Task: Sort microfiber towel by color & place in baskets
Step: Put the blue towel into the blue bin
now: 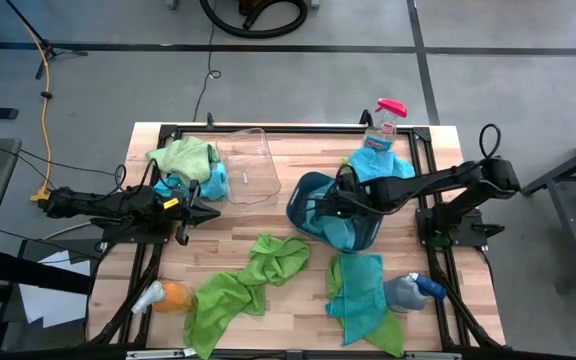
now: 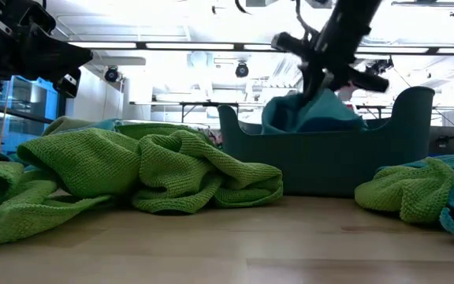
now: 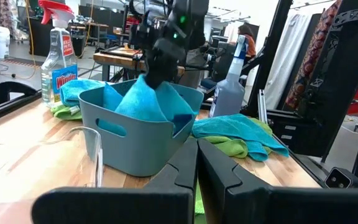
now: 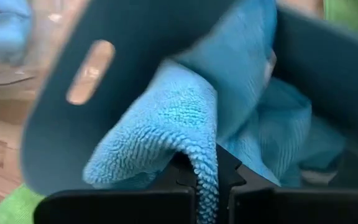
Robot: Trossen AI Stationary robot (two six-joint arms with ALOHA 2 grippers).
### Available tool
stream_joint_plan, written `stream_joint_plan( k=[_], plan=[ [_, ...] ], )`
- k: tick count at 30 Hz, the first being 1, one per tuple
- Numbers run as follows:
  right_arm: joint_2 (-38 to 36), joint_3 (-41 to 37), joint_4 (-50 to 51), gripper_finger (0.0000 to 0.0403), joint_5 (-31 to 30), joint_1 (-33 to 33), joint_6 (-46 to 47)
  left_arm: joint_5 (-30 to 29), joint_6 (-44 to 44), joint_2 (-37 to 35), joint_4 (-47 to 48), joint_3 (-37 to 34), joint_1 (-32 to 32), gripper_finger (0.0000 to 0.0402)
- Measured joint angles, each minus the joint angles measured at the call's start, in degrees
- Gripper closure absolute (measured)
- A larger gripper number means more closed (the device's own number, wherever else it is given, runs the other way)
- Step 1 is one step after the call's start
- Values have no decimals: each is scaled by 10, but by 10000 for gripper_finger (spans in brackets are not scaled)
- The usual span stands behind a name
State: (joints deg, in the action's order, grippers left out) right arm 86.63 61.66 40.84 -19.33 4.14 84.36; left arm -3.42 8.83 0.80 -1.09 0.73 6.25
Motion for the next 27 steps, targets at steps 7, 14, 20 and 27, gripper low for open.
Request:
stream_joint_plan(
  k=[7, 14, 20, 27],
  plan=[
    [0, -114, -206, 403, 29, -14, 75, 0, 0, 0, 0, 0, 0, 401],
    [2, -187, -284, 403, 22, -23, 151, 0, 0, 0, 0, 0, 0, 401],
    [23, -224, -292, 403, 16, -23, 224, 0, 0, 0, 0, 0, 0, 401],
    [39, -227, -296, 384, 13, -23, 252, 0, 0, 0, 0, 0, 0, 401]
  ],
)
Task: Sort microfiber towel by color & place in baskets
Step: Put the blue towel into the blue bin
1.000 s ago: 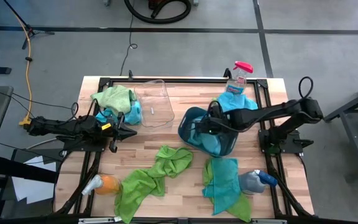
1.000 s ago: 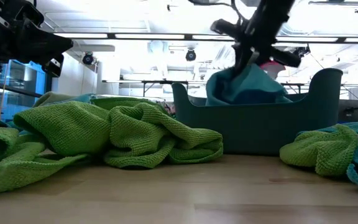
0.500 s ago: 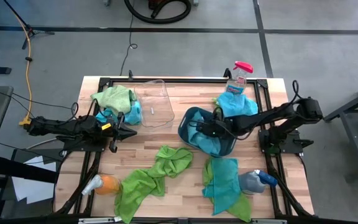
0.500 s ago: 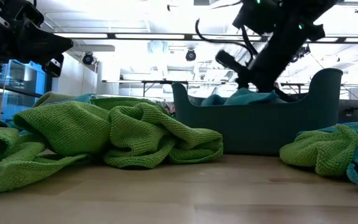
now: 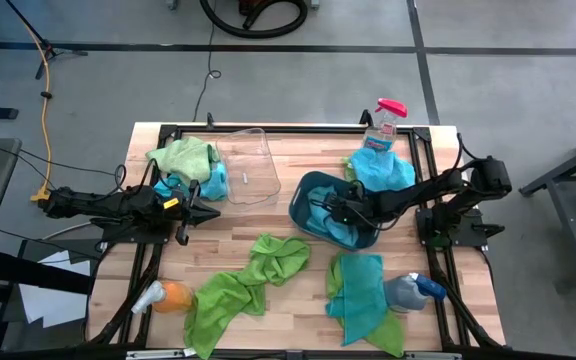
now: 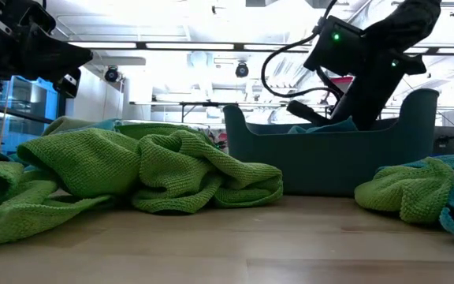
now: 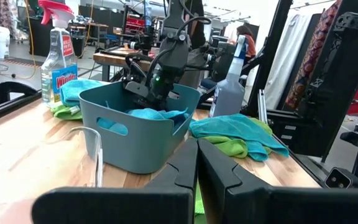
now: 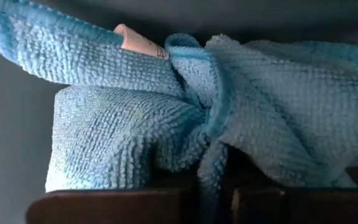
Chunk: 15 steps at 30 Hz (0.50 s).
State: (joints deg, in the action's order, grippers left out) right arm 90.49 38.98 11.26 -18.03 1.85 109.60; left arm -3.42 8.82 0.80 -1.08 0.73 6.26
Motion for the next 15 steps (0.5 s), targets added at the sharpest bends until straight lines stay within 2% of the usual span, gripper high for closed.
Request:
stream_joint_plan(
  k=[4, 10, 15],
  plan=[
    [1, 0, -3, 347, -4, 0, -7, 0, 0, 0, 0, 0, 0, 401],
    [-4, 8, -16, 264, 7, 0, -100, 0, 0, 0, 0, 0, 0, 401],
    [-25, 29, 45, 209, 46, -4, -154, 0, 0, 0, 0, 0, 0, 401]
  ],
)
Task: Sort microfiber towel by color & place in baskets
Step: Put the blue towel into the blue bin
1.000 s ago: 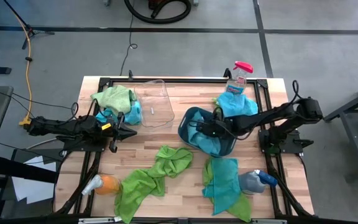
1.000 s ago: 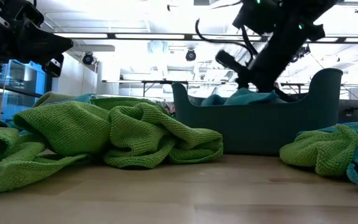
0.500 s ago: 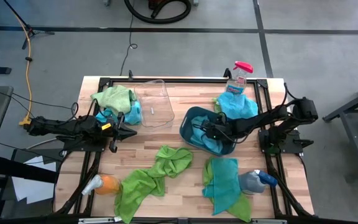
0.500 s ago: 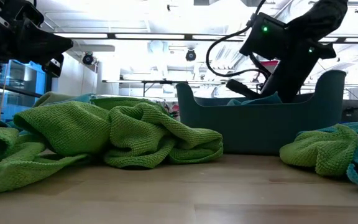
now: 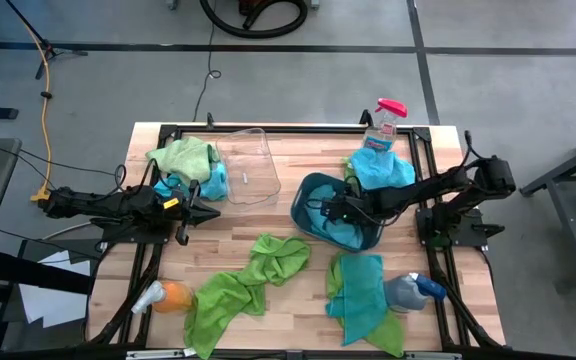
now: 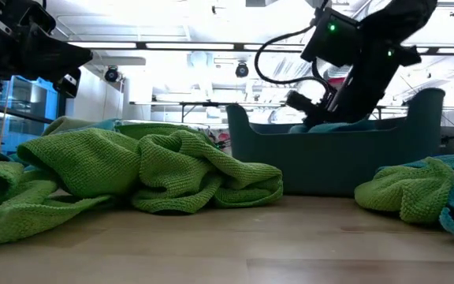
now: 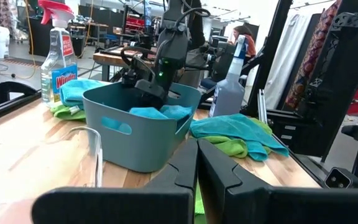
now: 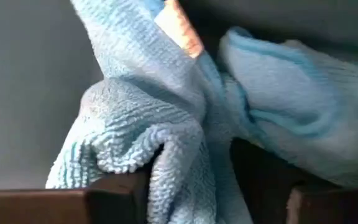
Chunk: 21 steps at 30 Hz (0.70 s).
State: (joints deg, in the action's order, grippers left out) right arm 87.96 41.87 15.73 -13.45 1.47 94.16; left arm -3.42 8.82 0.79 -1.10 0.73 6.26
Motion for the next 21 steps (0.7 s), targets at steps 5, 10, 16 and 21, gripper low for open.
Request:
stream_joint_plan(
  k=[5, 10, 16, 21],
  plan=[
    [-27, 26, 88, 187, 14, -7, -30, 0, 0, 0, 0, 0, 0, 401],
    [-50, 57, 142, 186, 3, -15, -94, 0, 0, 0, 0, 0, 0, 401],
    [-60, 111, 217, 187, 1, -26, -156, -1, 0, 0, 0, 0, 0, 401],
    [-60, 172, 307, 187, 15, -26, -198, -1, 0, 0, 0, 0, 0, 401]
  ],
)
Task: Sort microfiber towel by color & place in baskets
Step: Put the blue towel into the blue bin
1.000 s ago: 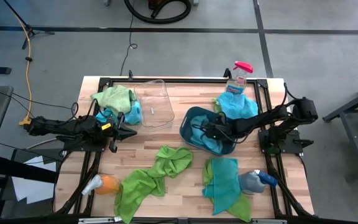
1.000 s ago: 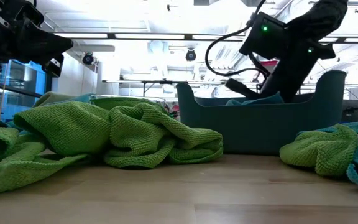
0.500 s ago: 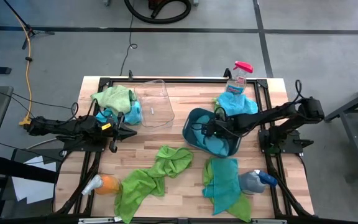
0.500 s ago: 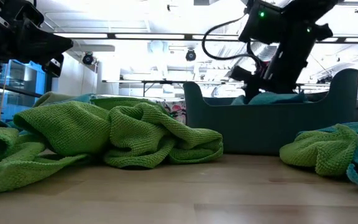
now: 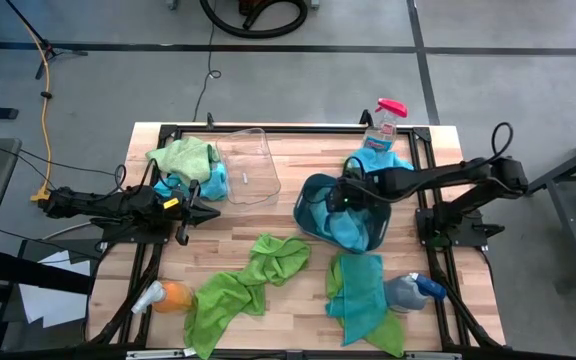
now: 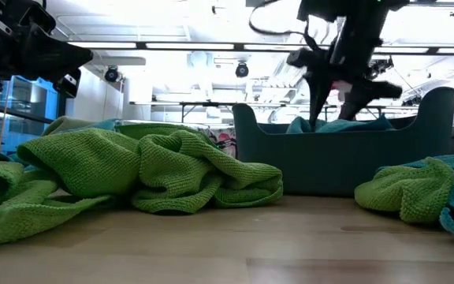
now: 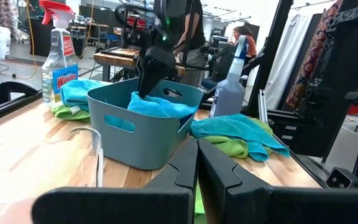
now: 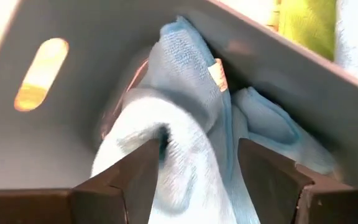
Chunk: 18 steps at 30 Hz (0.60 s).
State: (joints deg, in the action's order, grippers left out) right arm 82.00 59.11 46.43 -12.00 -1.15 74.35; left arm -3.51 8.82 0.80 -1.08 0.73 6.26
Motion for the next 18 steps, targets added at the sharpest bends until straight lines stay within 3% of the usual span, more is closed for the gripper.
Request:
stream_joint_plan(
  k=[7, 13, 18],
  plan=[
    [0, 139, 83, 187, -8, 0, -45, -1, 0, 0, 0, 0, 0, 401],
    [0, 261, 138, 187, -79, 0, -59, -1, 0, 0, 0, 0, 0, 401],
    [0, 291, 232, 188, -132, 0, -28, -1, 0, 0, 0, 0, 0, 401]
  ],
)
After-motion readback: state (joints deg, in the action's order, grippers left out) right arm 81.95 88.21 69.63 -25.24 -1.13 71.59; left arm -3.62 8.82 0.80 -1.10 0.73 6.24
